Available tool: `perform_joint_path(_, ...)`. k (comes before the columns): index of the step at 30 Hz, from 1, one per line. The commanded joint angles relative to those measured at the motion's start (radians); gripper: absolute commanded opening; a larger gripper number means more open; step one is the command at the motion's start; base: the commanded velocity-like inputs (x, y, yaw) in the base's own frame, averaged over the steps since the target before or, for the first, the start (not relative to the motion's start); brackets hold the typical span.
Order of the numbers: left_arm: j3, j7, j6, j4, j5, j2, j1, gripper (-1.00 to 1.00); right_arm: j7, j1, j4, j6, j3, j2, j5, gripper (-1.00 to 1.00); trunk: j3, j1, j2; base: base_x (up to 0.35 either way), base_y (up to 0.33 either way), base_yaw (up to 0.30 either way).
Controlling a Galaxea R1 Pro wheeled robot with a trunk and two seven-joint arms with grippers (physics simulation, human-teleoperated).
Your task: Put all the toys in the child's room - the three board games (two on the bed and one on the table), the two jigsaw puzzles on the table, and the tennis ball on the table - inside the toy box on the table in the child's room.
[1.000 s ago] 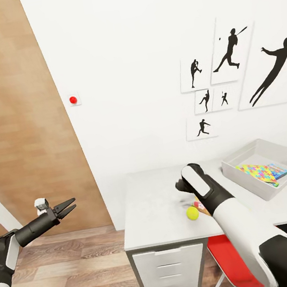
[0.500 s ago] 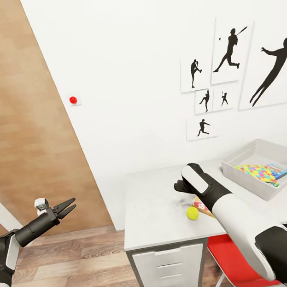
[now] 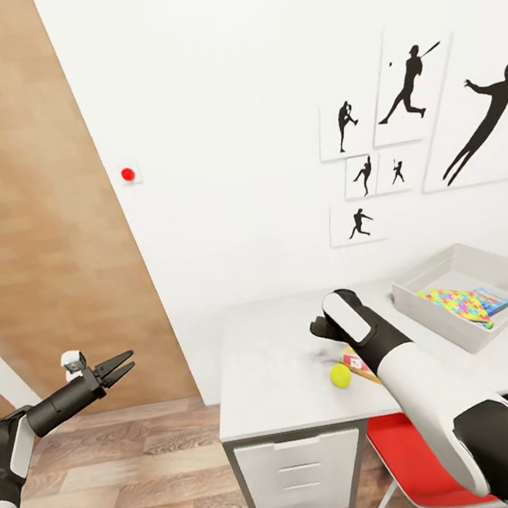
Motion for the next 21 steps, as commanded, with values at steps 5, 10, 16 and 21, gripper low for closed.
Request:
perform_joint_path(5, 0.000, -0.002, 0.010, 0.000, 0.002, 0.000, -0.001, 1.00, -0.008, -0.001, 0.000, 0.002, 0.004, -0.012, -0.008, 1.00, -0.010, 0.001, -0.002, 0.000, 0.000, 0.000)
perform_joint_path(10, 0.000, -0.001, 0.010, 0.000, 0.002, 0.000, -0.001, 1.00, -0.007, -0.001, 0.000, 0.002, 0.004, -0.019, -0.008, 1.00, -0.018, 0.001, -0.002, 0.000, 0.000, 0.000)
perform_joint_path(16, 0.000, -0.001, 0.010, 0.000, 0.002, 0.000, -0.001, 1.00, -0.007, -0.001, 0.000, 0.003, 0.004, -0.023, -0.008, 1.00, -0.028, 0.001, -0.002, 0.000, 0.000, 0.000)
perform_joint_path(21, 0.000, -0.001, 0.010, 0.000, 0.002, -0.001, -0.001, 1.00, -0.007, -0.001, 0.000, 0.003, 0.004, -0.022, -0.008, 1.00, -0.036, 0.001, -0.002, 0.000, 0.000, 0.000)
